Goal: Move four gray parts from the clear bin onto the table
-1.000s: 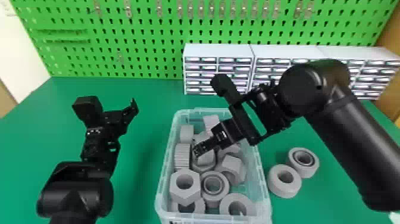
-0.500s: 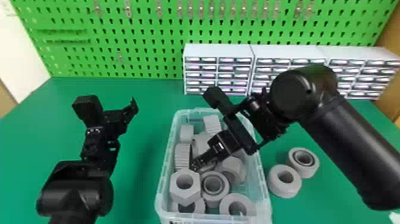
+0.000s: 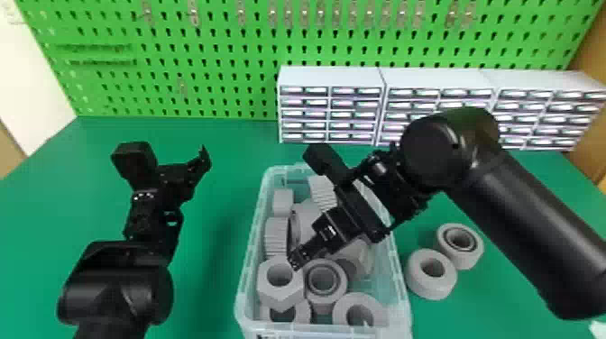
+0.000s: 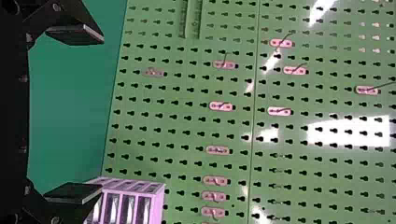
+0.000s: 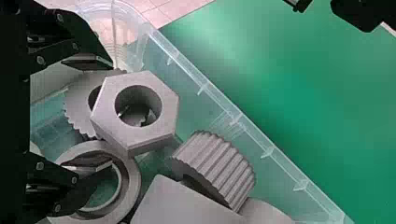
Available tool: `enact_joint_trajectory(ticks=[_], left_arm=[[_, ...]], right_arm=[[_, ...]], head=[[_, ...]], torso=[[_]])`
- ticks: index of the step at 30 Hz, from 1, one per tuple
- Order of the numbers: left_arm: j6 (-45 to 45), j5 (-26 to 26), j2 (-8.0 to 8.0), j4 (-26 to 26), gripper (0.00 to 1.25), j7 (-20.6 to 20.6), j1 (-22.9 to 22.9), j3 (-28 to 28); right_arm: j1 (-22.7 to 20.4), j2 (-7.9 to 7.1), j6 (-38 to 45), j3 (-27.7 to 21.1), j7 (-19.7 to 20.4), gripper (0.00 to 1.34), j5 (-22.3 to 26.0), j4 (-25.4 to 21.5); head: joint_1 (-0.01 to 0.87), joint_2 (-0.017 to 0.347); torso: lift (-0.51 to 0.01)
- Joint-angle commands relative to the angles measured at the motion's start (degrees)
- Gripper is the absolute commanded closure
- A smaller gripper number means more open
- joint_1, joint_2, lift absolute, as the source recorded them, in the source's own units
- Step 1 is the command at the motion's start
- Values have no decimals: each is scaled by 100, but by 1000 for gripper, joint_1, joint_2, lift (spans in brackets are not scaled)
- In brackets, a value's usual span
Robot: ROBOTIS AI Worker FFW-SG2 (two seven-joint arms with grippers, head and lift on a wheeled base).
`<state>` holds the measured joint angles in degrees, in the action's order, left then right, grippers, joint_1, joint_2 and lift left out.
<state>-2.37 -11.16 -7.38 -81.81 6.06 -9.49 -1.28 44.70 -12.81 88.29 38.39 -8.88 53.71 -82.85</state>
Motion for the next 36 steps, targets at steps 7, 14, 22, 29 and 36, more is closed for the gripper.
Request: enact_joint_trajectory(ticks=[7,14,22,29,36], left_arm=[[0,-9,0,25,162,0,-27,-30],[0,-9,0,51,162,0,-62,-39],[0,-27,0,78,162,0,-88,-83],[0,-27,0,78,162,0,-97,-101],[0,-35,0,113,162,0,-141,-153]], right_arm=[[-31,68,-110,-24,0,525,-132,278],[-5,112,-269,11,0,524,-185,515],[39,147,-409,99,0,524,-185,665],[171,226,-471,248,0,524,-343,788],[233,279,-734,477,-9,524,-282,946]], head=[[693,72],[693,72],[693,72],[693,72],[693,72]], torso=[[-52],[-52],[-52],[-52],[-52]])
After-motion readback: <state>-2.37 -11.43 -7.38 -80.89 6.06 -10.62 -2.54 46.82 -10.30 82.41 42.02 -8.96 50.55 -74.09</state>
